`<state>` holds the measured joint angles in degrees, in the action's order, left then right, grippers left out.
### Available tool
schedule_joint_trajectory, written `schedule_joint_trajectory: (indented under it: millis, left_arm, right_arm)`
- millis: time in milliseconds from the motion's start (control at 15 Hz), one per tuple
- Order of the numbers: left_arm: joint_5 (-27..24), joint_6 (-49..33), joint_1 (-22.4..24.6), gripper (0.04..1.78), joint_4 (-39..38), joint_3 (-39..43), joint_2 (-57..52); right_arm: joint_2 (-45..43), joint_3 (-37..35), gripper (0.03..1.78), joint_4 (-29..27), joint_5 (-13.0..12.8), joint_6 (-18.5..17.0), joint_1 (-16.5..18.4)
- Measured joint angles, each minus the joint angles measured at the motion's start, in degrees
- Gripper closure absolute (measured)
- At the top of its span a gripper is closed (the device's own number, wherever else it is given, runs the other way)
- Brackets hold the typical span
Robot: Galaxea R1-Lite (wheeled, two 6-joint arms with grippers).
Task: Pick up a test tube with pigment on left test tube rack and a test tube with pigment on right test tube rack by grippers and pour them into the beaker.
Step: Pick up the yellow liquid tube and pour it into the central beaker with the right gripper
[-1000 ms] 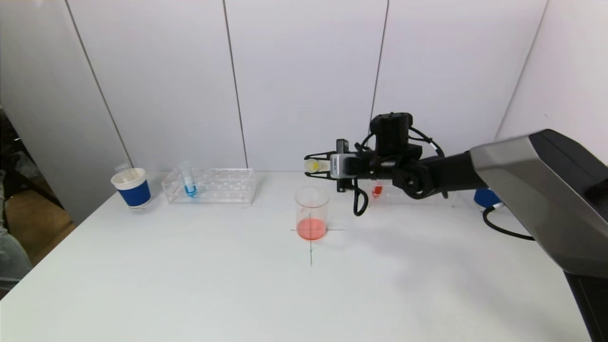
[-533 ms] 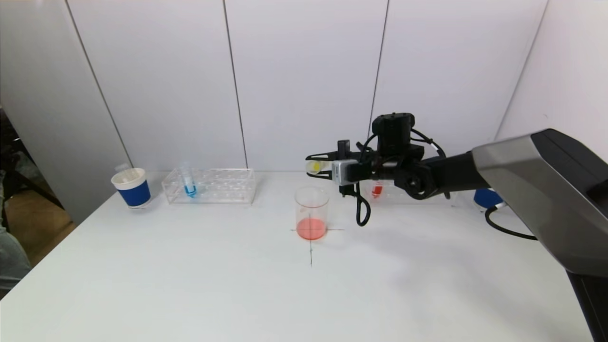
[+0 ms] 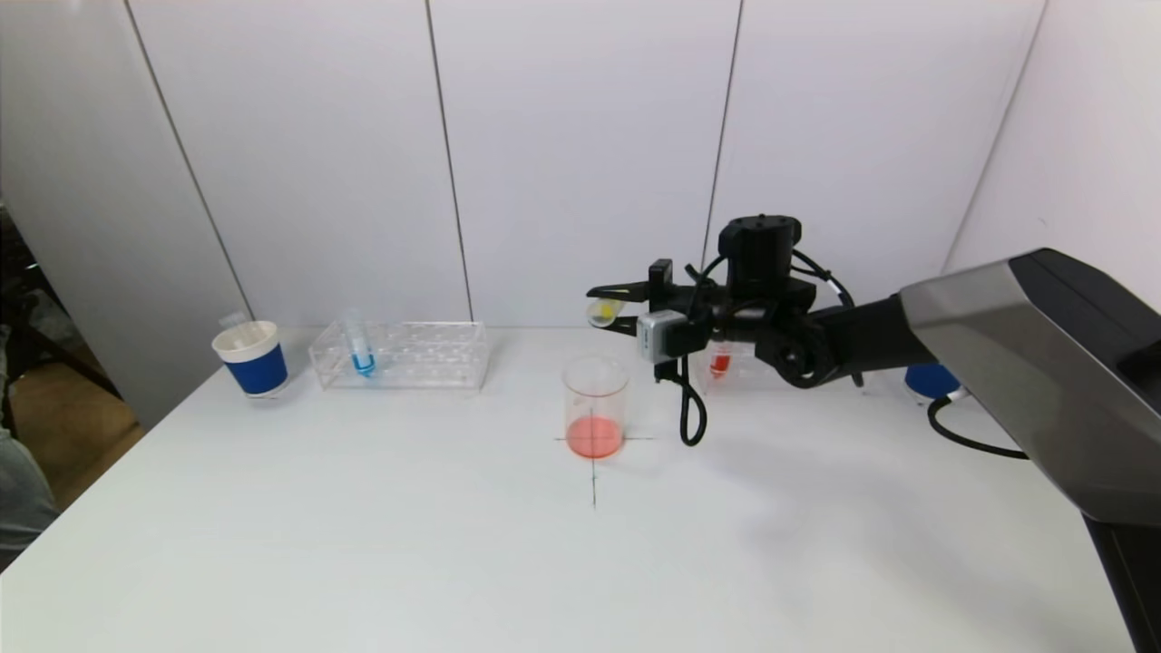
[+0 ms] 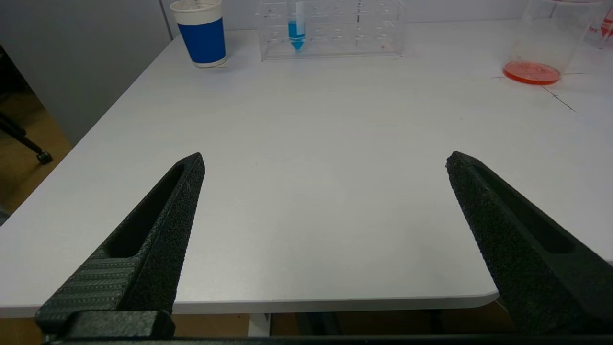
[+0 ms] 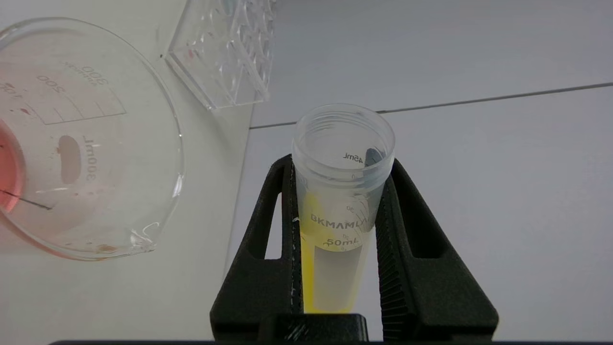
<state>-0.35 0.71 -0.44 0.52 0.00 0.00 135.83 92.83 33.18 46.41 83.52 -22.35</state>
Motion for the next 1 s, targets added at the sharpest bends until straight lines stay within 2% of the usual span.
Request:
schedule_joint_trajectory:
  millis: [600, 1000]
  left_arm:
    - [0.0, 0.0, 0.0, 0.06, 0.0, 0.0, 0.0]
    - [0.0, 0.0, 0.0, 0.06, 0.0, 0.0, 0.0]
  right_arm:
    - [0.3, -1.6, 1.31, 0.9, -0.8, 9.9, 0.1]
    - [0.3, -1.6, 1.31, 0.7, -2.6, 14.3, 0.0]
